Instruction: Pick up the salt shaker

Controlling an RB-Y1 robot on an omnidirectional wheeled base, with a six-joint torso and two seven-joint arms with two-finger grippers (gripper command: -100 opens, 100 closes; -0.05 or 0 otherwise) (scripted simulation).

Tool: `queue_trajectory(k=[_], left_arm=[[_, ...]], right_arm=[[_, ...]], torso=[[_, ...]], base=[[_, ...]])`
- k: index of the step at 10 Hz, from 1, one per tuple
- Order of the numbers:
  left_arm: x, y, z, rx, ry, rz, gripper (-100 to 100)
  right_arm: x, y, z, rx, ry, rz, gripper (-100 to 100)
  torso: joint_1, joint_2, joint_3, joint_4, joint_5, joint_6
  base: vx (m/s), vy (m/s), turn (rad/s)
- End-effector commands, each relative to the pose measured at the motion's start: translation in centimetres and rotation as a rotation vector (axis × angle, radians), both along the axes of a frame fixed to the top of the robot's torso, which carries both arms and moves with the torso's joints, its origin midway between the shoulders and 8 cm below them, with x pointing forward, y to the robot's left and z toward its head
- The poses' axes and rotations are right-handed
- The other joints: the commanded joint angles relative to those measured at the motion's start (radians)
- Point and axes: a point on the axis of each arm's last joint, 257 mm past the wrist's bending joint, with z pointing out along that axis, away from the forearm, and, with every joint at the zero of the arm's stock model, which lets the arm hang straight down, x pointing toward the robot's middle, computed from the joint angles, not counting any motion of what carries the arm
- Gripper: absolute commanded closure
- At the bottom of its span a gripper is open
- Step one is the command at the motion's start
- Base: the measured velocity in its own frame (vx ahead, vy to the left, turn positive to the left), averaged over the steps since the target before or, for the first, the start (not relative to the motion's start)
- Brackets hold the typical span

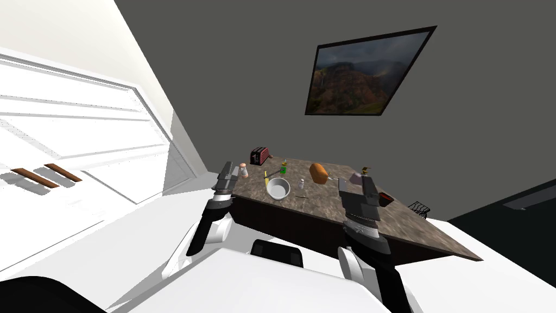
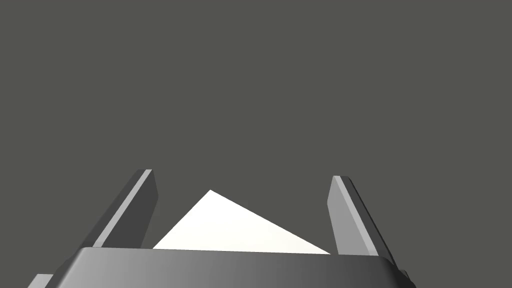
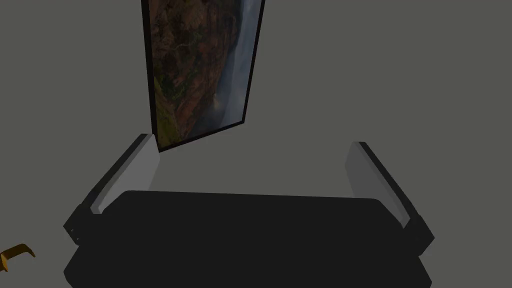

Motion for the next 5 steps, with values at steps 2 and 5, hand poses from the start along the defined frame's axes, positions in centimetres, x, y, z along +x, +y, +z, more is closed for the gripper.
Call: queue_trajectory(k=[2,5], left_arm=[[0.0,0.0,0.0,0.000,0.000,0.000,0],[0.0,0.0,0.0,0.000,0.000,0.000,0]], right_arm=[[1.2,0.4,-1.5,-0.103,0.050,-0.014,-100],[3.1,0.1,-3.9,-0.235,0.121,-0.069,-100]], torso=[[0.000,-0.001,0.000,0.000,0.000,0.000],[0.001,-0.001,-0.001,0.000,0.000,0.000]], base=[[0.013,0.013,-0.011],[0.013,0.027,-0.009]])
